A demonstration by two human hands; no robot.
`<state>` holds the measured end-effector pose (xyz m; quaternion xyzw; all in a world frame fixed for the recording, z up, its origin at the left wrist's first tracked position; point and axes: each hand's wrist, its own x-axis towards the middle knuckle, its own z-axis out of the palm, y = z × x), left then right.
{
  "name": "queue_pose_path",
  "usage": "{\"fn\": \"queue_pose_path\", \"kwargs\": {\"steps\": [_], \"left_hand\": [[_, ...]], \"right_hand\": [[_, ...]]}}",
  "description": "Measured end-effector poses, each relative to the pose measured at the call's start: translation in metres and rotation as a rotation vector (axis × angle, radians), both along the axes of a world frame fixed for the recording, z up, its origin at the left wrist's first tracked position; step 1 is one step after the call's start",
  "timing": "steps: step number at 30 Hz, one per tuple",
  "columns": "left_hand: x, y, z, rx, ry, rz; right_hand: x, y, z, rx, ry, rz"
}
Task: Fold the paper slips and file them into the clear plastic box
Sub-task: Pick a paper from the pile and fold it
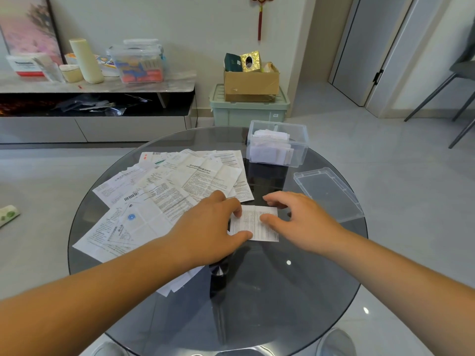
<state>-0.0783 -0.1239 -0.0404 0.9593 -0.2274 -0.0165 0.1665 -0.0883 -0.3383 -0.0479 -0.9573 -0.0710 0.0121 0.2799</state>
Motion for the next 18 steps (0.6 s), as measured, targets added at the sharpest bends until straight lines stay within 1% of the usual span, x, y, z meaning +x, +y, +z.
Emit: {"fn": "queue_pose_path", "kwargs": {"steps": [4, 8, 10, 16, 18], "left_hand": [[0.002, -0.004, -0.004, 0.034, 0.019, -0.005], [0.002, -0.004, -0.004, 0.017, 0.034, -0.021], [0.002, -0.004, -0.004, 0.006, 0.053, -0.040], [0.003, -0.003, -0.004, -0.040, 0.103, -0.053], [0.004, -0.004, -0.004, -0.068, 0.133, -0.048]], "right_hand": [[0.012, 0.010, 0.007, 0.014, 0.093, 0.003], [0.017, 0.018, 0.017, -0.114, 0.165, 0.024], [0.017, 0.021, 0.019, -0.131, 0.181, 0.019], [0.015, 0.022, 0.015, 0.018, 0.210, -0.067], [0.013, 0.020, 0.015, 0.120, 0.239, -0.082]]}}
